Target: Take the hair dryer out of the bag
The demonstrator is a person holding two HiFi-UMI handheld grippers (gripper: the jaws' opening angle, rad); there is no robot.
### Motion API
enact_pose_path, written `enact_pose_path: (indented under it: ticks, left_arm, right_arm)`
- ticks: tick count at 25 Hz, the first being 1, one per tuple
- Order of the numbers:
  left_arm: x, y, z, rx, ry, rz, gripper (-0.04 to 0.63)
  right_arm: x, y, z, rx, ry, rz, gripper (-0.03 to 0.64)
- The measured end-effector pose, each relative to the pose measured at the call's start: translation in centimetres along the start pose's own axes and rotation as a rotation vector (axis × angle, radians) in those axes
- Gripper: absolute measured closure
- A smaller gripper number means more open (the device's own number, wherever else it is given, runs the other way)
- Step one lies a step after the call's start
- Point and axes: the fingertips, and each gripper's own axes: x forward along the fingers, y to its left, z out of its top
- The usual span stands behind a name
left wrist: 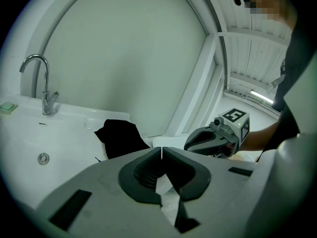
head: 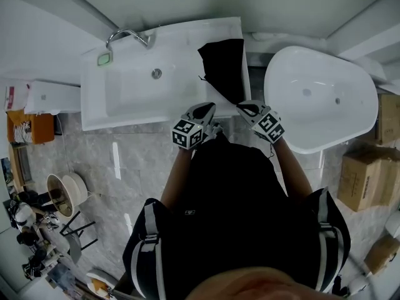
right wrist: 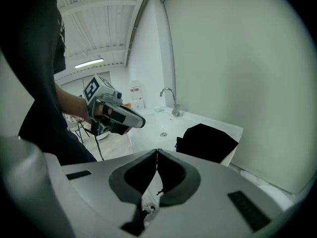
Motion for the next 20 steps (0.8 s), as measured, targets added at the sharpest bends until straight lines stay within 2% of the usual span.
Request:
enact_pose_path:
  ticks: [6,12,20]
  left_arm:
    - [-0.2,3.4,1.2,0.002,-0.001,-0.005,0.577]
    - [-0.4,5.5,1.7,0.007,0.011,-0.018,0.577]
    - [-1.0,7.1,1.2,-0.014,0.024,-0.034,0.577]
  right_arm:
    - [2.8,-0.7,0.8,-0.017,0.027,-0.001,0.558]
    - [4.5,-1.5,1.9,0.044,0.016,0.004,0.558]
    - [5.8,-2.0,1.4,0.042,0.073,-0.036,0.557]
